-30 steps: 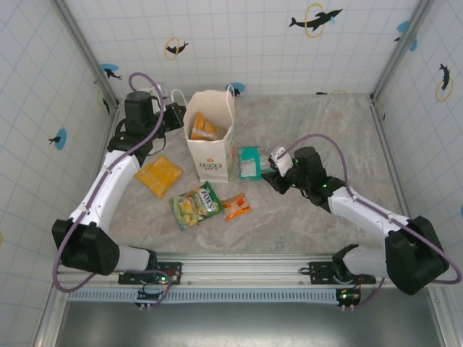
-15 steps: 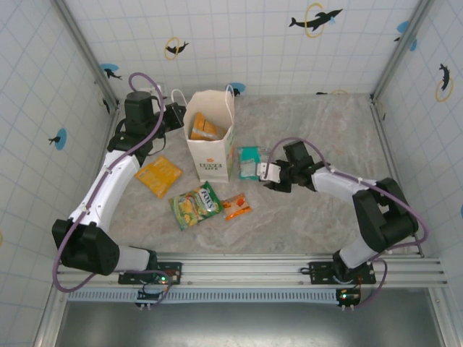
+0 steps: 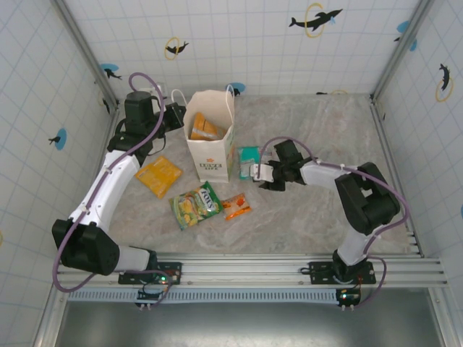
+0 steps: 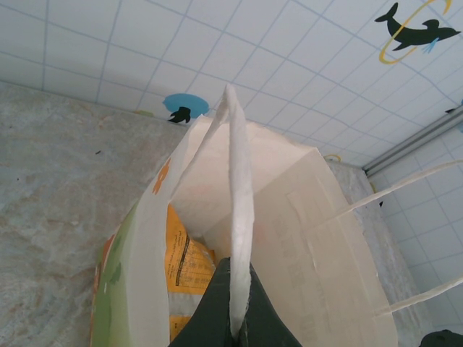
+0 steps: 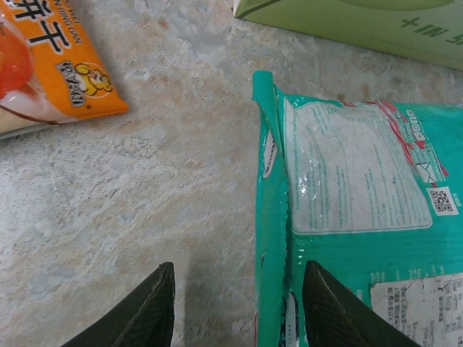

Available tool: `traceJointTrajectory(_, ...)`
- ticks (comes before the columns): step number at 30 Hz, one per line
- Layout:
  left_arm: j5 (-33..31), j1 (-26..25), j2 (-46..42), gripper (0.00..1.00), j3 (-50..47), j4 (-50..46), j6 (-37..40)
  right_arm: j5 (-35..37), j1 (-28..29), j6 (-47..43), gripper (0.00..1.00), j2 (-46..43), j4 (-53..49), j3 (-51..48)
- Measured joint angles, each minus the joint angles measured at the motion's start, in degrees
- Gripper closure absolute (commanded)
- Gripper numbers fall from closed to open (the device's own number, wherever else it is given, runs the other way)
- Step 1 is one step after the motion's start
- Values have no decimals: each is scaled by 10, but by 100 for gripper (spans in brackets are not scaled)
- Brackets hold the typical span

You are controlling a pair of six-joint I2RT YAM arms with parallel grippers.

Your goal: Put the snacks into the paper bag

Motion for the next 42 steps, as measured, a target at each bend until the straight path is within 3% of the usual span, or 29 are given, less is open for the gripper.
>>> traceJointTrajectory(11, 0, 0, 3, 100, 0, 0, 0, -6, -2, 6, 65, 34, 2, 25)
traceJointTrajectory(19, 0, 0, 3, 100, 0, 0, 0, 3, -2, 15, 100, 43, 14, 32)
traceJointTrajectory(26, 0, 0, 5, 100, 0, 0, 0, 5, -4, 49, 100, 30, 14, 31)
traceJointTrajectory(32, 0, 0, 7, 100, 0, -1, 0, -43, -28, 116, 100, -41, 9, 29)
traceJointTrajectory(42, 0, 0, 7, 100, 0, 0, 0, -157, -82, 323, 100, -110, 8, 29)
